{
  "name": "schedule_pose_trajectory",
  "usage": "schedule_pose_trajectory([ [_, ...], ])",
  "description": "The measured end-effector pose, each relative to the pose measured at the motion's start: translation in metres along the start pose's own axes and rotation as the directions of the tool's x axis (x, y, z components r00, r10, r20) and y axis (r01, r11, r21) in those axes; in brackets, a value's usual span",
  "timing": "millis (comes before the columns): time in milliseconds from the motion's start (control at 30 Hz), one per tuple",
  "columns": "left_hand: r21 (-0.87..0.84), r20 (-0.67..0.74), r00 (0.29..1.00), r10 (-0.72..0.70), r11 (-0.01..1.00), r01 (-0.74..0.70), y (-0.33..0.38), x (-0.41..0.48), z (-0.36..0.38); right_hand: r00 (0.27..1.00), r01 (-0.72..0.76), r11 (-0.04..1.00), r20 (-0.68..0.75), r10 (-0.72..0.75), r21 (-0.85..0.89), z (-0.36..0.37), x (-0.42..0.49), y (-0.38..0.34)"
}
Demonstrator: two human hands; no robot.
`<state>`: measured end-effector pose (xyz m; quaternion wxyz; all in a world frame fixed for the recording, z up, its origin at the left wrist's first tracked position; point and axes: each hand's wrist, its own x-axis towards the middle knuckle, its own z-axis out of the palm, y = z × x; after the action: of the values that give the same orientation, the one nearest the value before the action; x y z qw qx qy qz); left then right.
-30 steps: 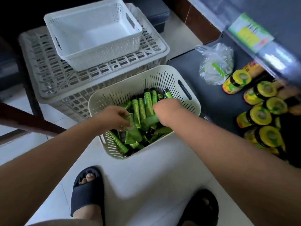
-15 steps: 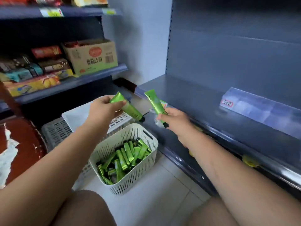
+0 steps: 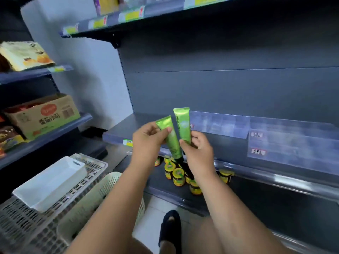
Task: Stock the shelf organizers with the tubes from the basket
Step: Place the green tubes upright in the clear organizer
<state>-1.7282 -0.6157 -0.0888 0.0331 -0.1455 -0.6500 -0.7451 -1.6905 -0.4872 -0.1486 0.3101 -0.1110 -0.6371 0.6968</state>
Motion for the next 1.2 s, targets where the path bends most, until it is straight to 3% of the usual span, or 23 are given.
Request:
schedule_pose_trajectory([
  [167,-0.1,0.05,0.998,-0.047,0.994,0.052,-0.014,0.013,0.07,0.986,0.033,0.999,-0.164,-0.037,-0.026,-0.047,0.021,0.0],
  [400,-0.196,0.259,0.965,0.035,0.98,0.017,-0.022,0.023,0.146,0.949,0.031,0.978,-0.301,-0.093,-0.204,-0.134,0.036,-0.036],
  [633,-0.106,0.335,0.928,0.162,0.985,-0.134,-0.03,0.029,0.193,0.857,0.045,0.984,-0.5,-0.127,-0.172,-0.203,0.069,-0.071],
  [767,-0.103,0.401,0.884,0.24,0.971,-0.216,-0.037,0.053,0.223,0.857,0.028,0.983,-0.502,-0.116,-0.18,-0.231,0.098,-0.058],
  [833,-0.177,0.371,0.904,0.213,0.972,-0.157,-0.043,0.062,0.24,0.87,-0.006,0.978,-0.484,-0.098,-0.209,-0.246,0.114,-0.046],
  [1000,-0.379,0.201,0.98,-0.004,0.922,0.081,-0.046,0.076,0.297,0.902,-0.094,0.982,-0.431,0.014,-0.164,-0.27,0.157,-0.03],
  [1200,-0.33,0.217,0.976,0.014,0.942,0.06,-0.074,0.103,0.34,0.917,-0.018,0.967,-0.389,-0.085,-0.253,-0.281,0.199,-0.027],
])
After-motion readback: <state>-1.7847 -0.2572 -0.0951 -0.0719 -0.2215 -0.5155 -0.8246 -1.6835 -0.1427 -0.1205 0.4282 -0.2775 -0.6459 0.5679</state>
